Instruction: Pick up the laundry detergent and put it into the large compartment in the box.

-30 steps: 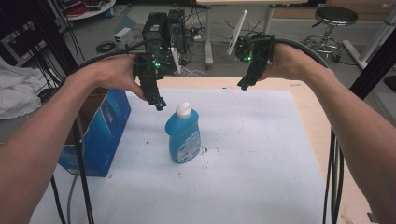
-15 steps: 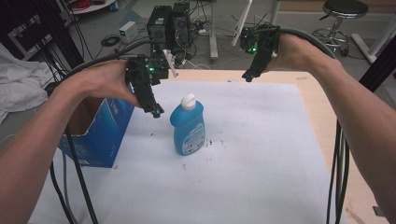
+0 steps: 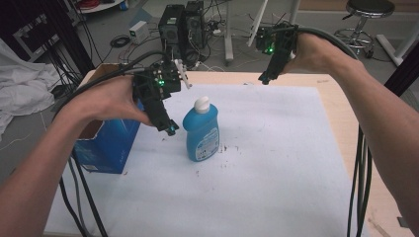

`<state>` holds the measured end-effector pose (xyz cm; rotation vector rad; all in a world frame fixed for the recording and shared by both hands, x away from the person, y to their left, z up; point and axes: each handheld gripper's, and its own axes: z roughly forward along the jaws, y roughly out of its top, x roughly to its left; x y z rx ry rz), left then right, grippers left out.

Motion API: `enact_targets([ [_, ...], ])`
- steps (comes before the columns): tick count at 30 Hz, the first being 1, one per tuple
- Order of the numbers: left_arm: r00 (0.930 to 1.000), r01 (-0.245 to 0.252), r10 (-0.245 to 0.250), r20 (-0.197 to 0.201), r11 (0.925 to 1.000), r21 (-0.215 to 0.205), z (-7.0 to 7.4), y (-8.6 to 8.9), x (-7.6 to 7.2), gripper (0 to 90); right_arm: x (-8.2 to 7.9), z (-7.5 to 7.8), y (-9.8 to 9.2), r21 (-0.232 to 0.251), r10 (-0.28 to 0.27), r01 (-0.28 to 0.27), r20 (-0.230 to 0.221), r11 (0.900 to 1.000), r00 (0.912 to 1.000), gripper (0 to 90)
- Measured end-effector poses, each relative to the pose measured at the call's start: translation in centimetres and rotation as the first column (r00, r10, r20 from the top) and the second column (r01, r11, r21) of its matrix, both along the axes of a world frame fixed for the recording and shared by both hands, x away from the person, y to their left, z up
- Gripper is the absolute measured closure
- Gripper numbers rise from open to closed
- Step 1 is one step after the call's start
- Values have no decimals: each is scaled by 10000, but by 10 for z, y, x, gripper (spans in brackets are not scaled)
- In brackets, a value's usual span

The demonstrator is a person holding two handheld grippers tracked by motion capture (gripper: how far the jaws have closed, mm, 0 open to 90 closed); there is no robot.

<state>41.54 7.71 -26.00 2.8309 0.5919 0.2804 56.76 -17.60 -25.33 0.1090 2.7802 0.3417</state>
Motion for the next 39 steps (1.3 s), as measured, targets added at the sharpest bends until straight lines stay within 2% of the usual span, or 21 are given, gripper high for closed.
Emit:
enact_targets([
  [4, 9992, -395, 395, -78, 9992, 18, -5, -2, -1, 93, 0, 0, 0, -10, 27, -27, -2, 10000, 10000, 126],
  [7, 9965, -797, 786, -288, 9961, -370, -10, -6, -5, 92, -1, 0, -1, 16, -30, 30, -5, 10000, 10000, 126],
  [11, 9932, -1149, 1136, -236, 9913, -645, -10, -11, -7, 92, 0, -1, -1, -31, -40, 40, -11, 10000, 10000, 126],
  [12, 9892, -1466, 1455, -188, 9858, -821, -10, -15, -8, 92, 1, -1, -1, -31, -17, 16, -26, 10000, 10000, 126],
  [13, 9892, -1466, 1455, -188, 9858, -821, -10, -15, -8, 92, 1, -1, -1, -31, -17, 16, -26, 10000, 10000, 126],
  [15, 9851, -1720, 1714, -149, 9801, -987, -10, -18, -8, 92, 0, -1, 0, -44, -52, 52, -14, 10000, 10000, 126],
  [16, 9800, -1986, 1987, -108, 9737, -1115, -11, -22, -7, 92, 0, -1, 1, -79, 20, -20, -18, 10000, 10000, 126],
  [19, 9767, -2139, 2142, -111, 9696, -1189, -12, -24, -7, 92, 0, -1, 1, -58, -17, 17, 1, 10000, 10000, 126],
  [20, 9707, -2394, 2400, -125, 9607, -1408, -15, -29, -7, 92, 0, -1, 2, -35, -14, 14, -2, 10000, 10000, 126],
  [21, 9707, -2394, 2400, -125, 9607, -1408, -15, -29, -7, 92, 0, -1, 2, -29, -13, 13, -7, 10000, 10000, 126],
  [22, 9675, -2515, 2525, -139, 9555, -1542, -16, -32, -7, 92, 0, -1, 2, -14, -5, 5, -2, 10000, 10000, 126],
  [23, 9607, -2748, 2776, -85, 9457, -1738, -18, -35, -5, 92, 0, -1, 2, -16, 8, -8, -15, 10000, 10000, 126],
  [24, 9607, -2748, 2776, -85, 9457, -1738, -18, -35, -5, 92, 0, -1, 2, -16, 8, -8, -15, 10000, 10000, 126],
  [26, 9533, -2968, 3019, 43, 9394, -1715, -21, -41, -2, 92, -1, -1, 2, -83, 51, -51, -21, 10000, 10000, 126],
  [28, 9513, -3023, 3080, 77, 9378, -1707, -23, -42, -2, 92, -1, -1, 2, -60, 52, -52, -20, 10000, 10000, 126],
  [29, 9480, -3121, 3181, 62, 9335, -1764, -24, -45, 0, 92, 0, 0, 1, -32, 39, -39, -7, 10000, 10000, 126],
  [32, 9445, -3220, 3284, 69, 9299, -1779, -26, -47, 2, 93, 0, 0, 0, -3, -12, 12, -16, 10000, 10000, 126],
  [36, 9436, -3255, 3311, 74, 9315, -1622, -31, -51, 3, 93, 0, -1, -2, -85, -40, 40, -21, 10000, 10000, 126],
  [39, 9415, -3303, 3368, 114, 9289, -1673, -33, -53, 4, 93, 0, -1, -3, -36, -51, 51, -19, 10000, 10000, 126],
])
